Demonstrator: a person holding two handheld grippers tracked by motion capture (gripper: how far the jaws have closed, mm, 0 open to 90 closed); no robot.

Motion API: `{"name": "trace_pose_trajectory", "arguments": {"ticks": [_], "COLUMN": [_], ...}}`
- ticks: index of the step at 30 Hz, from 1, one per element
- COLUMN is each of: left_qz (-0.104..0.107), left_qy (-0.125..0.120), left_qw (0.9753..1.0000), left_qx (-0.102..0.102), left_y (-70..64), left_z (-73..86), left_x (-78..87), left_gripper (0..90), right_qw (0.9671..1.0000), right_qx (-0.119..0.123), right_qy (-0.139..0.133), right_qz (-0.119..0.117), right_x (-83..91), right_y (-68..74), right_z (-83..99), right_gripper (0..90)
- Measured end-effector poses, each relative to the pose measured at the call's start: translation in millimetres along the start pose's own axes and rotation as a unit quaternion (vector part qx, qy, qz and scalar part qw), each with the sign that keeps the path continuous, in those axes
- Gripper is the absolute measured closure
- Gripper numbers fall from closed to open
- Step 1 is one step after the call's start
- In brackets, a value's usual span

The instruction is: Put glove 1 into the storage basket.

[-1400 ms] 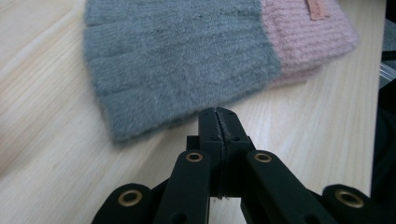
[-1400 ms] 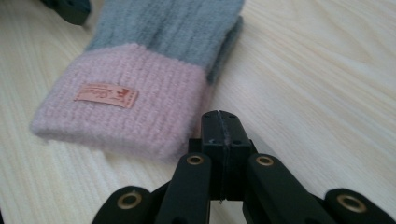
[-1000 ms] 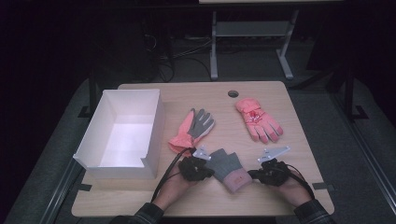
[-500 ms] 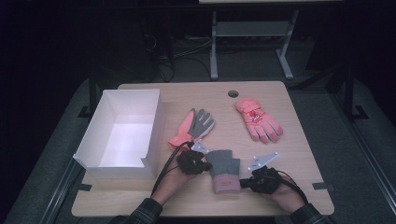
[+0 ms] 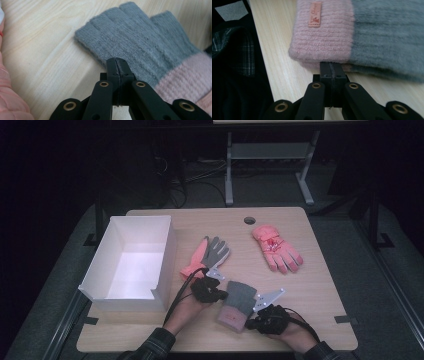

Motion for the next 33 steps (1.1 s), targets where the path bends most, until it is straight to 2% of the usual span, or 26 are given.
{"name": "trace_pose_trajectory", "arguments": {"ticks": [2, 4, 7, 10, 11, 13, 15, 16, 19, 21, 23, 24, 28, 33], "left_qz": [0.001, -0.001, 0.000, -0.002, -0.002, 0.000, -0.001, -0.002, -0.002, -0.004, -0.008, -0.009, -0.013, -0.004], "left_qy": [-0.009, -0.004, -0.011, -0.009, -0.001, -0.002, -0.003, -0.009, -0.019, -0.017, -0.027, -0.031, -0.038, -0.028], "left_qw": [0.9999, 1.0000, 0.9998, 0.9999, 1.0000, 1.0000, 1.0000, 0.9999, 0.9997, 0.9998, 0.9996, 0.9995, 0.9991, 0.9996], "left_qx": [0.012, 0.007, 0.014, 0.010, 0.003, 0.004, -0.001, 0.005, 0.012, 0.004, 0.005, 0.006, -0.013, -0.004], "left_y": [-0.4, 1.0, 1.0, 2.9, 4.3, 4.3, 4.8, 3.9, 2.2, 1.5, -0.8, -1.7, -6.9, -12.5], "left_z": [-1.9, -2.4, -4.2, -4.1, -3.3, -3.2, -3.2, -3.8, -3.9, -2.8, -3.3, -3.4, -2.7, -4.5], "left_x": [-1.0, -1.0, -1.4, 0.0, 1.4, 2.4, 3.9, 4.3, 8.6, 13.9, 19.9, 21.7, 29.8, 27.6], "left_gripper": [89.6, 89.6, 89.6, 89.6, 89.6, 89.6, 89.6, 89.5, 86.6, 81.2, 73.7, 68.2, 45.5, 25.7], "right_qw": [1.0000, 1.0000, 0.9999, 0.9997, 0.9996, 0.9994, 0.9994, 0.9992, 0.9996, 0.9997, 0.9998, 0.9998, 0.9994, 0.9978], "right_qx": [0.003, 0.007, 0.011, 0.019, 0.022, 0.030, 0.031, 0.036, 0.026, 0.017, 0.010, 0.007, -0.006, -0.034], "right_qy": [0.001, 0.001, -0.002, -0.003, -0.003, -0.003, -0.001, 0.000, -0.004, -0.009, -0.016, -0.019, -0.030, -0.041], "right_qz": [-0.004, -0.006, -0.010, -0.014, -0.014, -0.018, -0.018, -0.014, -0.014, -0.012, -0.008, -0.003, 0.015, 0.039], "right_x": [-2.9, -7.0, -12.1, -19.3, -21.3, -25.9, -26.3, -25.6, -19.2, -11.1, -3.9, 1.2, 15.9, 28.9], "right_y": [2.9, 6.6, 11.4, 15.9, 16.7, 19.1, 21.0, 19.6, 17.4, 15.4, 12.9, 9.5, 1.5, -7.1], "right_z": [-2.5, -6.0, -11.1, -18.5, -20.1, -24.1, -25.4, -24.3, -19.8, -15.3, -11.7, -8.9, -1.8, 12.3], "right_gripper": [90.0, 90.0, 90.0, 90.0, 90.0, 90.0, 89.9, 89.5, 83.9, 77.2, 71.8, 69.2, 54.7, 37.9]}}
Point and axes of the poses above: each handheld gripper's, and its own axes: x roughly backward along the jaws, z roughly out of its underside, y roughly to its left, the point moved 6 cm from there along -x, roughly forward along the jaws, and after that the axes turned 2 degrees about y, right-handed, at the moved point
